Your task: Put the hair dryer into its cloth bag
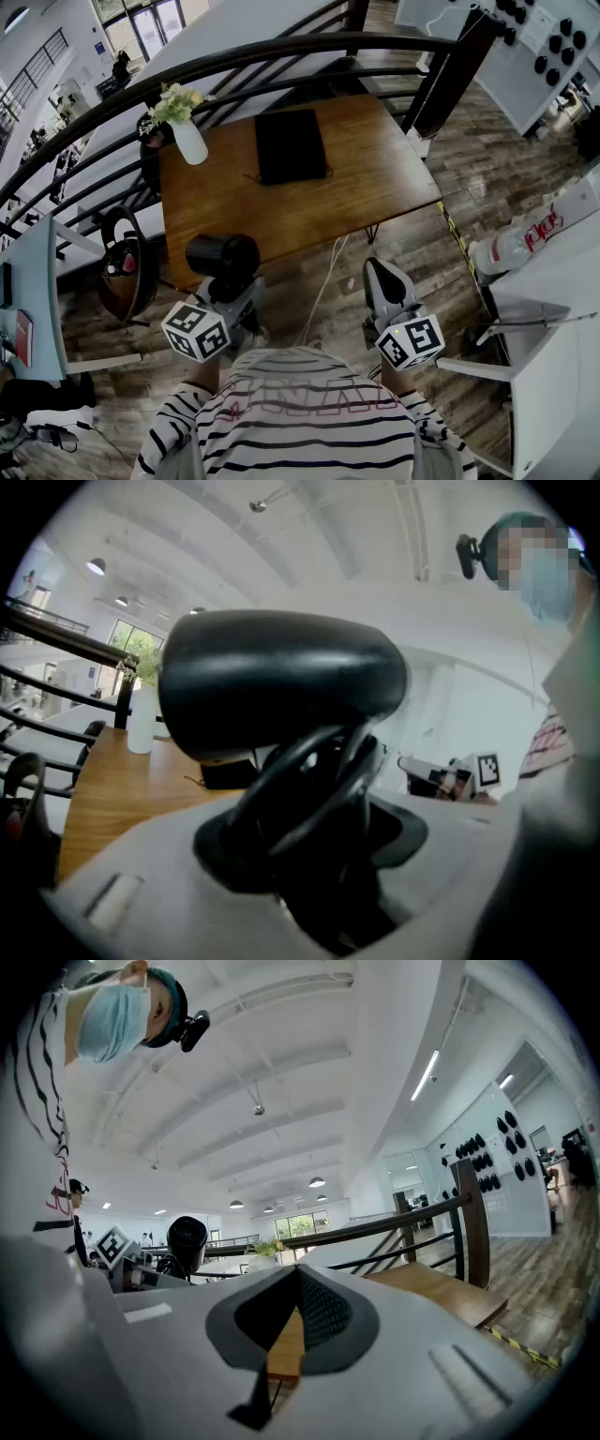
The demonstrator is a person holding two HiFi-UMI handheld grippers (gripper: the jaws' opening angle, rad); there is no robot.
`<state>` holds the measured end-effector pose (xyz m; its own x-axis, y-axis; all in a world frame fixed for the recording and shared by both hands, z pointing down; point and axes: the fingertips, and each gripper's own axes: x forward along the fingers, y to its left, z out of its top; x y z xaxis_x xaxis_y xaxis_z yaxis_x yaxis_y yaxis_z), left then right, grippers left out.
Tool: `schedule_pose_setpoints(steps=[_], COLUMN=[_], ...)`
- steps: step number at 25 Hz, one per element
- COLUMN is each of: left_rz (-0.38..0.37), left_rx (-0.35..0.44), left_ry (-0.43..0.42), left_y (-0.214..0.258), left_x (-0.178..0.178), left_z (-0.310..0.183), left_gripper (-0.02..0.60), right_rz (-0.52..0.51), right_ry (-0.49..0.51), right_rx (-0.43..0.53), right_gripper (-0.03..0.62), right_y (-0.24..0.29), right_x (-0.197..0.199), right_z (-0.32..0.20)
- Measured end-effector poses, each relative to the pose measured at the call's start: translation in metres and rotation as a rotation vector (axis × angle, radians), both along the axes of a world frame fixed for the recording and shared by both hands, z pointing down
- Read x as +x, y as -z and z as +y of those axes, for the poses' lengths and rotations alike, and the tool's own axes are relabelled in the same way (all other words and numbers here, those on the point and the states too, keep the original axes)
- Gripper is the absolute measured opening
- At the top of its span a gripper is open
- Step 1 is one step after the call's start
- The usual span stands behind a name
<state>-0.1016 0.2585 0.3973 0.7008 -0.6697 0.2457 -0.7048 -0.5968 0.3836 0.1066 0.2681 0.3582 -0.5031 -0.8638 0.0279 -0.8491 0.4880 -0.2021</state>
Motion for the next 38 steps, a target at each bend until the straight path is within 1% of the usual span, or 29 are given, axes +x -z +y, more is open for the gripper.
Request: schedule_pose_setpoints(steps=[6,11,16,21,24,28,32,36,38], left_rz=[0.016,0.021,0.033,0.022,0.028,0.037,0.050,0.049,0.049], left_rx=[-0.008,-0.009,-0.031,-0.051,-0.043,-0.043,-0.058,-0.046,-0.041], left_ry=[0.025,0.044,0.062,0.050,0.045,0.018,0.008,-0.003,-0.009], left_y=[0.000,-0.004,-0.012,-0.020,-0.022,-0.028,-0.030,-0.025,-0.022], left_x=[0.019,0.039,0.060,0.065,0.063,0.057,0.040,0.023,0.010], left_z=[0.006,0.016,0.029,0.026,0.012,-0.014,-0.053,-0.097,-0.117], left_gripper=[0.232,0.232,0.232,0.232,0.232,0.232,0.230,0.230,0.230], right_rz=[-0.071,-0.073,-0.090,-0.105,-0.102,-0.088,-0.078,-0.071,-0.069], right_ry=[0.029,0.053,0.088,0.079,0.078,0.066,0.046,0.029,0.030], right_rx=[0.026,0.026,0.025,0.005,-0.004,-0.002,0.001,0.001,0.008], right_gripper=[-0.002,-0.002,-0.002,-0.002,-0.002,-0.002,-0.002,-0.002,-0.002], right_y=[0.006,0.004,0.000,-0.010,-0.016,-0.018,-0.014,-0.010,-0.007], right_x=[0.021,0.040,0.058,0.063,0.059,0.050,0.033,0.019,0.005], right_z=[0.002,0.011,0.022,0.017,0.007,-0.015,-0.047,-0.090,-0.112])
